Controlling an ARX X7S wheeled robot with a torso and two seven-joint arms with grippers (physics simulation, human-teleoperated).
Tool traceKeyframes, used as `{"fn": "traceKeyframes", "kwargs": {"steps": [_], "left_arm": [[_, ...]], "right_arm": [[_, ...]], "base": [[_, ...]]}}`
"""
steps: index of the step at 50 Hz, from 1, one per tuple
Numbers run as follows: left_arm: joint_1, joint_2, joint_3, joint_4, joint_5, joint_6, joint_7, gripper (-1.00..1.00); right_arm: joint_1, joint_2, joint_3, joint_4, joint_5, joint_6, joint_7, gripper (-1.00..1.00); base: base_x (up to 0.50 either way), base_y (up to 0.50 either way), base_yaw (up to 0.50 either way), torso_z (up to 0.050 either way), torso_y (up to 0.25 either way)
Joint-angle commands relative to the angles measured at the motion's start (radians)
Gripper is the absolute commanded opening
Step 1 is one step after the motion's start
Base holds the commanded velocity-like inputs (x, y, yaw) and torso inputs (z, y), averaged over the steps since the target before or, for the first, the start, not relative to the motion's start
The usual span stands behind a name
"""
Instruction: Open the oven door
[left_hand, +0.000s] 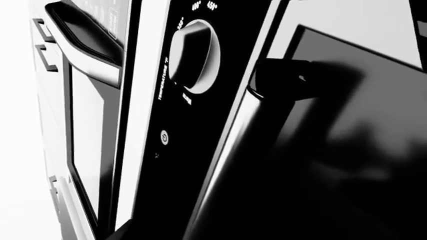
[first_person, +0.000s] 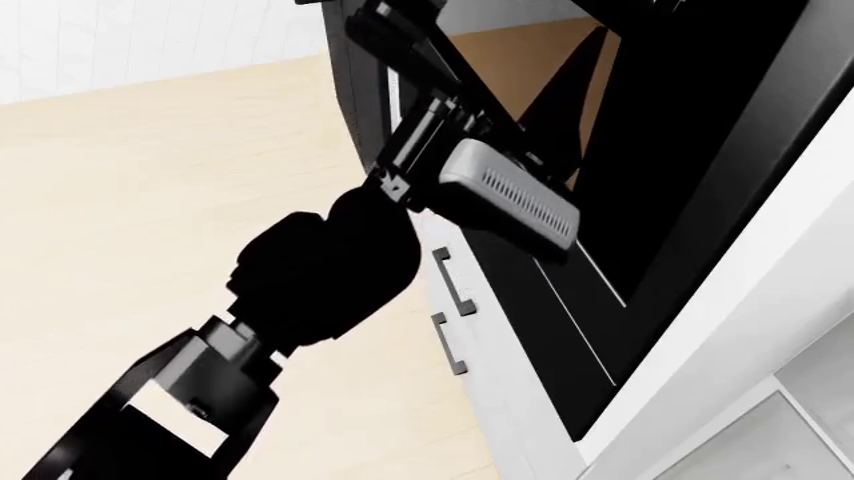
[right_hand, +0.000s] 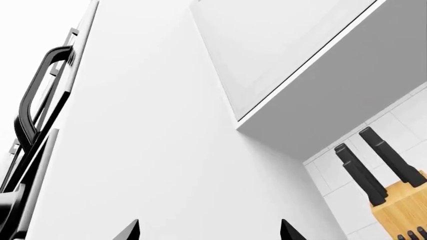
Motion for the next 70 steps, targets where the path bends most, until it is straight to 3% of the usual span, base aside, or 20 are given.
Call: {"fn": "traceKeyframes", "kwargs": {"steps": [1, 58, 65, 70], "left_arm": [[-0.031, 0.014, 0.019, -0.058, 0.001, 0.025, -0.012, 1.0], [-0.191, 0.066, 0.12, -0.292, -0.003, 0.152, -0.124, 1.0], [-0.22, 0.079, 0.168, -0.352, -0.027, 0.187, -0.154, 1.0], [-0.255, 0.082, 0.262, -0.392, -0.086, 0.206, -0.195, 1.0]], "right_arm": [[0.0, 0.001, -0.001, 0.0, 0.002, -0.001, 0.001, 1.0], [0.002, 0.007, -0.001, 0.004, 0.009, -0.004, 0.004, 1.0], [0.001, 0.007, -0.002, 0.004, 0.009, -0.007, 0.004, 1.0], [-0.003, 0.006, -0.001, 0.002, 0.01, -0.009, 0.004, 1.0]], "base": [[0.0, 0.0, 0.0, 0.0, 0.0], [0.0, 0.0, 0.0, 0.0, 0.0], [0.0, 0.0, 0.0, 0.0, 0.0], [0.0, 0.0, 0.0, 0.0, 0.0]]}}
